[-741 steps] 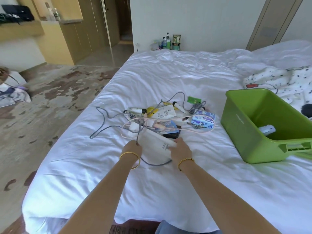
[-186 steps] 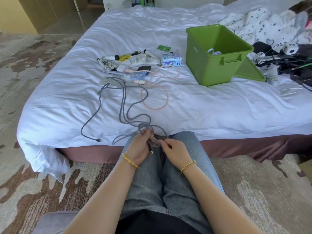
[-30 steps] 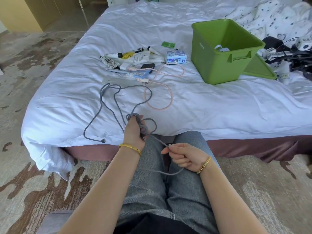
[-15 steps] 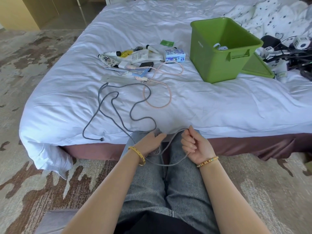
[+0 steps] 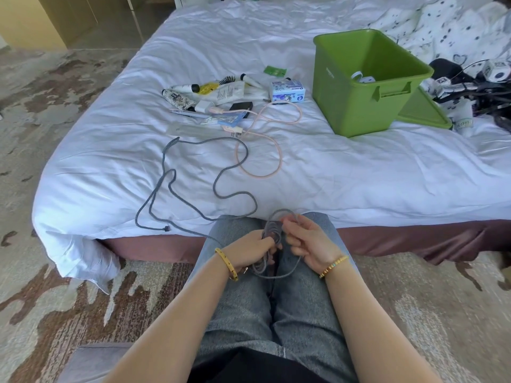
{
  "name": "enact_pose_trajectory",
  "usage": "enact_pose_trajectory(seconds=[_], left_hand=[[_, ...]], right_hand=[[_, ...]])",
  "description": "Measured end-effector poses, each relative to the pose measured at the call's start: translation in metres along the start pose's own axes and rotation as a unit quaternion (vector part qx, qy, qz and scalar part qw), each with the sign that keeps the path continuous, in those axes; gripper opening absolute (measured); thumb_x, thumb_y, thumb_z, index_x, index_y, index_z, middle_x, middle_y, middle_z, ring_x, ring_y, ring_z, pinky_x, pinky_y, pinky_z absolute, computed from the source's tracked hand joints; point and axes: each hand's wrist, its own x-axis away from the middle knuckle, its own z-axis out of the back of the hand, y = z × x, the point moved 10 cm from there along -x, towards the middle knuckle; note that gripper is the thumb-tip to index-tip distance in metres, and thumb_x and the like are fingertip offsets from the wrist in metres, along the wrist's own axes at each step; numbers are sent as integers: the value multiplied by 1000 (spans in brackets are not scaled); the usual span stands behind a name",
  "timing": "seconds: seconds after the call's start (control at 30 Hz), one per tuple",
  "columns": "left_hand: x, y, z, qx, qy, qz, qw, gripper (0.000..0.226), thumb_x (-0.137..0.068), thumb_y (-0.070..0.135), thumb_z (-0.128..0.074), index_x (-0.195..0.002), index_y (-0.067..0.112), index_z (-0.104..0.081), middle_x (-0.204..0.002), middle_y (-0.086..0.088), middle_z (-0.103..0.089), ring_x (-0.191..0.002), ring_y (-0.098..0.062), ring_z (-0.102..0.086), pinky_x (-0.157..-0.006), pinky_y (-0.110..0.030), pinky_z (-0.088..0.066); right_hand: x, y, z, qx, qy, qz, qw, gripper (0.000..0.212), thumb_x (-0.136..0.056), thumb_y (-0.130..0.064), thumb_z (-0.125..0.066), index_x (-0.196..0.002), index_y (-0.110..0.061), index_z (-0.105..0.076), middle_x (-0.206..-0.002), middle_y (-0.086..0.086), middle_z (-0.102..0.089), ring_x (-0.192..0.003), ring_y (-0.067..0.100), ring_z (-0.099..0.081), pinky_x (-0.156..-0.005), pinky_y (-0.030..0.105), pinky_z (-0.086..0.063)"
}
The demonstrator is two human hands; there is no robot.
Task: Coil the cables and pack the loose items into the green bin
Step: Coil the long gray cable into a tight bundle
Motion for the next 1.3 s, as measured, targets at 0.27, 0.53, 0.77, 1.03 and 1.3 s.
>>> enact_pose_trajectory(seconds=[0.27,0.53,0.77,1.03,1.3], left_hand=[[0,4,4,-32,-8,-24,999,24,-86,2,-35,-68,18,-35,-57,2,-35,-41,-8,-39,-44,-20,-32],[2,9,18,-64,62,-60,994,22,-89,13,-46,-67,16,-50,-45,6,-56,-40,-3,-50,-48,-17,-40],[3,5,20,-38,68,-41,996,42,-96,30,-36,-65,14,-59,-37,4,-50,-32,-6,-43,-37,-16,-32],[5,0,48,417,120,-50,899,40,-99,30,-31,-92,9,-64,-69,0,-69,-60,-9,-64,-53,-21,-53],[0,8,47,484,143,-34,863,41,-99,33,-25,-96,12,-61,-86,-6,-71,-85,-21,-65,-78,-30,-52]], right_hand=[[0,-1,-14,312,39,29,949,18,-86,-5,-58,-89,-23,-54,-74,-2,-47,-54,5,-38,-40,9,-32],[5,-20,-8,349,108,118,923,19,-89,-9,-55,-81,-20,-68,-71,-14,-65,-62,-12,-57,-60,-1,-39],[2,-10,10,93,96,53,990,26,-93,-15,-53,-67,-18,-54,-47,-8,-34,-36,2,-25,-32,13,-18],[0,-6,4,-3,68,32,997,19,-95,-12,-46,-81,-7,-57,-53,-3,-37,-36,3,-33,-54,20,-53],[2,12,-17,168,-23,-50,984,29,-94,-22,-52,-71,-8,-63,-45,-2,-37,-32,5,-29,-37,18,-41]])
